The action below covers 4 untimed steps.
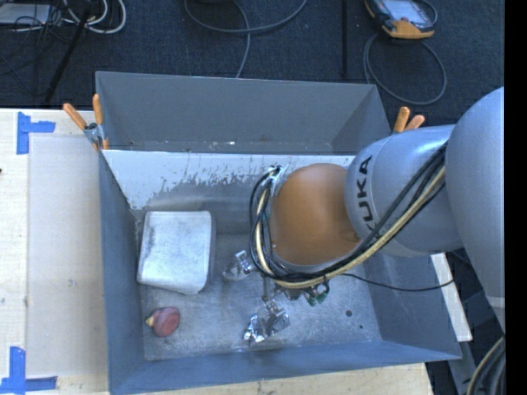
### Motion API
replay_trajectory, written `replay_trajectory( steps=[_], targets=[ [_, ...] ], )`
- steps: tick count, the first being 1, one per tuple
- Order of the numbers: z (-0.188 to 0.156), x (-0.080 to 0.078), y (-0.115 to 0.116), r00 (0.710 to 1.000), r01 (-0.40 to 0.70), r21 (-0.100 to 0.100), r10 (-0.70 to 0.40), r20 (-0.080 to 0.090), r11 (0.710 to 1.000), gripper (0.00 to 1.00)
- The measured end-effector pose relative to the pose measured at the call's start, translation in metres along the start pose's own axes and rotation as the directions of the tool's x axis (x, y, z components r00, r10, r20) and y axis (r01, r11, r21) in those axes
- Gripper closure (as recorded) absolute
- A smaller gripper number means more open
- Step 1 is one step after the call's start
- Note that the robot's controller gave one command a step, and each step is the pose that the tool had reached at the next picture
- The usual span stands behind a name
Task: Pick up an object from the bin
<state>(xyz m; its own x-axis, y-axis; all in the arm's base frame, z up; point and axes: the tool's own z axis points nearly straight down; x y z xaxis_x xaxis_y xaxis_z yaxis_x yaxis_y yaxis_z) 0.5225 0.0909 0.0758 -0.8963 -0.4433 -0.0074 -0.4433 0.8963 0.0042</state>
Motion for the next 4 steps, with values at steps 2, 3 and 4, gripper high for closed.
replay_trajectory(
  steps=[2,3,4],
  targets=[
    [-0.031,0.054,-0.018,0.657,0.754,-0.005,-0.754,-0.008,0.657,0.00],
    [0.003,0.059,-0.061,0.303,0.953,-0.005,-0.953,0.000,0.303,0.00],
    [0.002,0.091,-0.093,0.343,0.939,0.002,-0.939,-0.001,0.343,0.00]
  ],
)
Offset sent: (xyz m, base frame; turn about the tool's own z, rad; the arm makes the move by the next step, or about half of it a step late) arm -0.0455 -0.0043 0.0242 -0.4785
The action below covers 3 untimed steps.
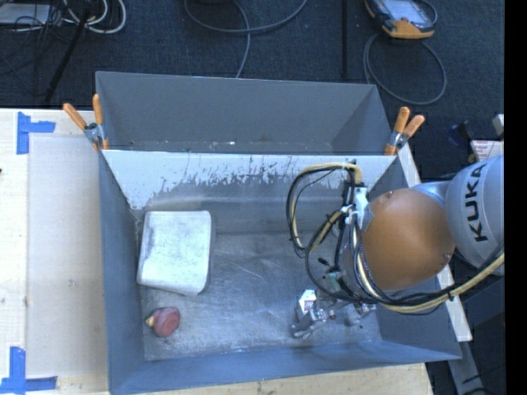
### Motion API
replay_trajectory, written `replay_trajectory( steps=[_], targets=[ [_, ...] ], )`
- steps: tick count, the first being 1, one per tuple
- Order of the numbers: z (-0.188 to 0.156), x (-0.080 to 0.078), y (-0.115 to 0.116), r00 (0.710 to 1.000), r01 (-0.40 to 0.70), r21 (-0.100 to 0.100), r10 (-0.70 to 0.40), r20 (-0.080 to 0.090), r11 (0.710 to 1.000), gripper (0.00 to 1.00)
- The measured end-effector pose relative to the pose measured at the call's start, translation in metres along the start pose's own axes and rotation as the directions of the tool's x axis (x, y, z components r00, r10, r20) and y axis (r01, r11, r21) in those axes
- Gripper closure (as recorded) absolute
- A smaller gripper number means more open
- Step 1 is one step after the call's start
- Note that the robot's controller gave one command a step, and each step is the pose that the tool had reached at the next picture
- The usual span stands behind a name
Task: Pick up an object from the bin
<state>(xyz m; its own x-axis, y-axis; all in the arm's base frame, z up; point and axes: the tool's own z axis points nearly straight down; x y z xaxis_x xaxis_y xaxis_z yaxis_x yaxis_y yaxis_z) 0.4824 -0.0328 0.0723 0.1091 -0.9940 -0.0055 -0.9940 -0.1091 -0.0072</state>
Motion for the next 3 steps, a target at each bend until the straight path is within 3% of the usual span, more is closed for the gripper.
replay_trajectory(
  steps=[1,2,3],
  targets=[
    [-0.001,0.001,-0.001,1.000,-0.003,-0.001,0.003,-0.003,1.000,1.00],
    [-0.018,-0.001,-0.001,1.000,-0.007,-0.008,0.007,-0.004,1.000,1.00],
    [-0.067,-0.003,-0.002,1.000,-0.012,-0.005,0.012,-0.004,1.000,1.00]
  ],
)
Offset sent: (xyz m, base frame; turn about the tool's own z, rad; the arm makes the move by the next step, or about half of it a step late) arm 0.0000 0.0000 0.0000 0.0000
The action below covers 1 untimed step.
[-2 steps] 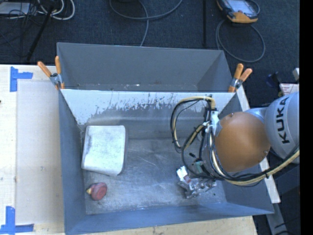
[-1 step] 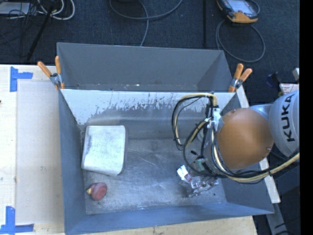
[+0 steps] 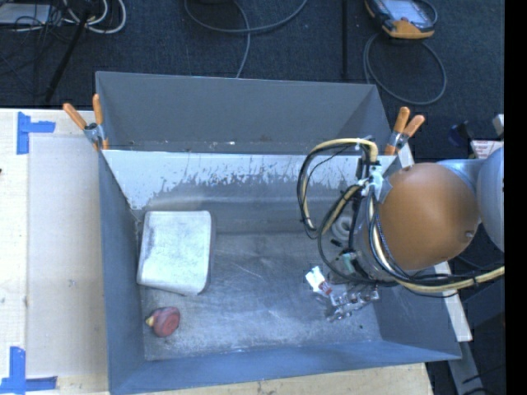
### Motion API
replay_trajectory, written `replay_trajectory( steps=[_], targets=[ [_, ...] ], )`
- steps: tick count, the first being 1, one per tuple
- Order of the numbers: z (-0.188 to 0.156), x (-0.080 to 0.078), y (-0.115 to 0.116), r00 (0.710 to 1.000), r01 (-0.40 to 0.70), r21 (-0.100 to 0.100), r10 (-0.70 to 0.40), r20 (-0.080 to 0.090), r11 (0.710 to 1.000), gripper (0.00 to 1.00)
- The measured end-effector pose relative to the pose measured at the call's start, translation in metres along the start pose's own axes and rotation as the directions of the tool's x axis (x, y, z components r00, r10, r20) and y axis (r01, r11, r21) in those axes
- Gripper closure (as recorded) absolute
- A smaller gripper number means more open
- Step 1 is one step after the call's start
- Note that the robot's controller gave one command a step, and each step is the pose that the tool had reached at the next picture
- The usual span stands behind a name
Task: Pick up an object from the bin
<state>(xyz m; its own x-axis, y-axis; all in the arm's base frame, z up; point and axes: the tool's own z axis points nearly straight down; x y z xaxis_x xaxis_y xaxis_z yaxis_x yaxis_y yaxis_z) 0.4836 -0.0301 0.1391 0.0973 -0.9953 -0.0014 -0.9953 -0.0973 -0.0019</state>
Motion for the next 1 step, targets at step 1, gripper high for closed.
replay_trajectory(
  steps=[1],
  targets=[
    [-0.0459,-0.0012,-0.0010,1.000,-0.004,0.000,0.004,0.000,1.000,1.00]
  ],
)
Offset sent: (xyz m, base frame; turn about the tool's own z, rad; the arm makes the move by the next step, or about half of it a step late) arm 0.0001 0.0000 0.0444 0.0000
